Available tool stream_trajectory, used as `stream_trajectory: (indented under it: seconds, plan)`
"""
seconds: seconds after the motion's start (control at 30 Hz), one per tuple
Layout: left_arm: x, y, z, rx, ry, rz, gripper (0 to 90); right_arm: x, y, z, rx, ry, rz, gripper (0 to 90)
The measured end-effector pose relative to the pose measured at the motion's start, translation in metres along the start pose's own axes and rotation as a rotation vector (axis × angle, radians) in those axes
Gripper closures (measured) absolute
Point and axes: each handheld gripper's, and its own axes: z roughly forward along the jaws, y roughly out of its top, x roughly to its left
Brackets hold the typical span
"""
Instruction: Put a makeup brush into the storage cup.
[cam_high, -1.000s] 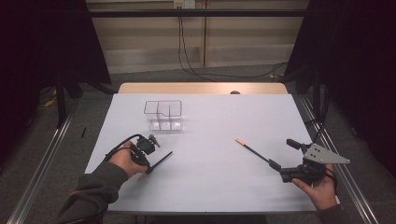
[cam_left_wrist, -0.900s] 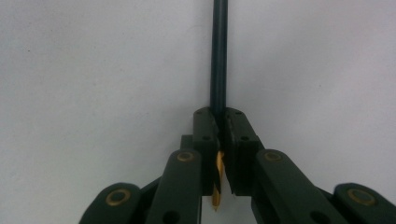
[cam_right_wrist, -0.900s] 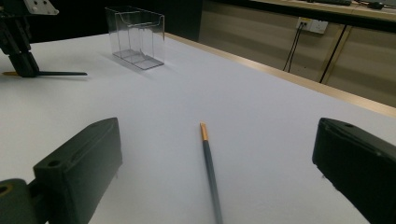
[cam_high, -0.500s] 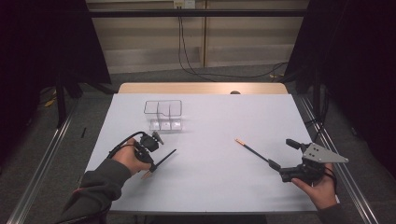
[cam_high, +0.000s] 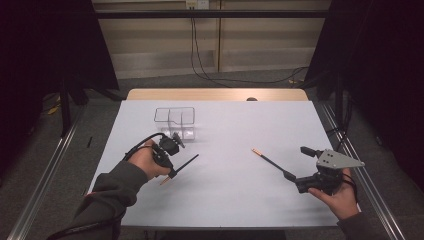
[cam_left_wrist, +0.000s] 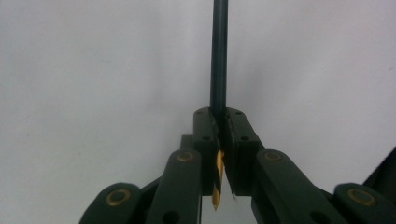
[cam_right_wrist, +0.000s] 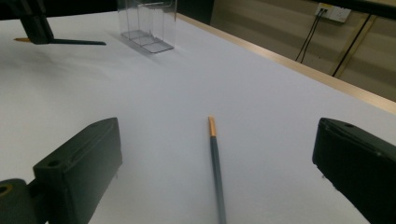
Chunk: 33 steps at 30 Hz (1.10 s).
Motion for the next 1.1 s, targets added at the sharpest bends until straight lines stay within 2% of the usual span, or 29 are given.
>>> stream_trajectory:
  seconds: [0.07, 0.1, 0.13, 0.17, 0.27, 0.3, 0.33, 0.37, 0.4, 0.5, 0.67, 0.73, 0.8, 0.83, 0.9, 1.0, 1.03, 1.1]
  plan:
    - [-0.003, 0.004, -0.002, -0.002, 0.004, 0.004, 84.2, -0.001, 0.003, 0.002, 0.036, 0.024, -0.012, 0.8]
    - [-0.003, 0.006, -0.003, 0.002, 0.003, 0.024, 84.3, -0.003, 0.004, 0.003, 0.054, 0.038, -0.017, 0.8]
    - [-0.005, 0.008, -0.002, -0.009, 0.007, 0.015, 84.2, -0.003, 0.005, 0.004, 0.069, 0.047, -0.025, 0.8]
    - [-0.006, 0.01, -0.004, -0.002, 0.01, 0.033, 84.2, -0.004, 0.006, 0.005, 0.088, 0.055, -0.03, 0.8]
    - [-0.01, 0.017, -0.006, -0.006, 0.014, 0.041, 84.2, -0.004, 0.011, 0.009, 0.134, 0.083, -0.05, 0.8]
    - [-0.01, 0.019, -0.007, 0.005, 0.009, 0.064, 84.2, -0.004, 0.012, 0.011, 0.147, 0.092, -0.061, 0.8]
    - [-0.012, 0.022, -0.007, -0.001, 0.002, 0.053, 84.2, -0.004, 0.014, 0.012, 0.157, 0.091, -0.07, 0.8]
    - [-0.012, 0.024, -0.009, 0.005, 0.001, 0.077, 84.2, -0.003, 0.015, 0.014, 0.165, 0.105, -0.074, 0.8]
    - [-0.015, 0.026, -0.008, -0.011, -0.001, 0.063, 84.2, -0.003, 0.017, 0.016, 0.174, 0.108, -0.082, 0.8]
    - [-0.019, 0.033, -0.01, -0.003, -0.001, 0.089, 84.2, -0.002, 0.022, 0.02, 0.19, 0.12, -0.097, 0.8]
    - [-0.026, 0.043, -0.01, -0.012, -0.001, 0.108, 84.2, -0.001, 0.028, 0.026, 0.203, 0.152, -0.101, 0.8]
    - [-0.028, 0.048, -0.012, 0.006, -0.007, 0.136, 84.2, -0.001, 0.03, 0.029, 0.217, 0.154, -0.111, 0.9]
    - [-0.032, 0.052, -0.012, -0.007, -0.005, 0.14, 84.2, -0.001, 0.032, 0.031, 0.229, 0.16, -0.118, 0.9]
    - [-0.033, 0.055, -0.013, 0.009, -0.006, 0.162, 84.2, -0.001, 0.033, 0.032, 0.232, 0.165, -0.125, 0.9]
    - [-0.036, 0.06, -0.012, -0.01, -0.015, 0.148, 84.2, -0.001, 0.034, 0.035, 0.246, 0.17, -0.127, 0.9]
    - [-0.041, 0.068, -0.012, 0.001, -0.022, 0.162, 84.2, 0.001, 0.037, 0.04, 0.263, 0.176, -0.146, 0.9]
    - [-0.041, 0.07, -0.012, 0.01, -0.025, 0.186, 84.2, 0.002, 0.038, 0.042, 0.268, 0.19, -0.152, 1.0]
    - [-0.045, 0.074, -0.012, 0.006, -0.025, 0.188, 84.2, 0.003, 0.039, 0.045, 0.276, 0.199, -0.163, 1.1]
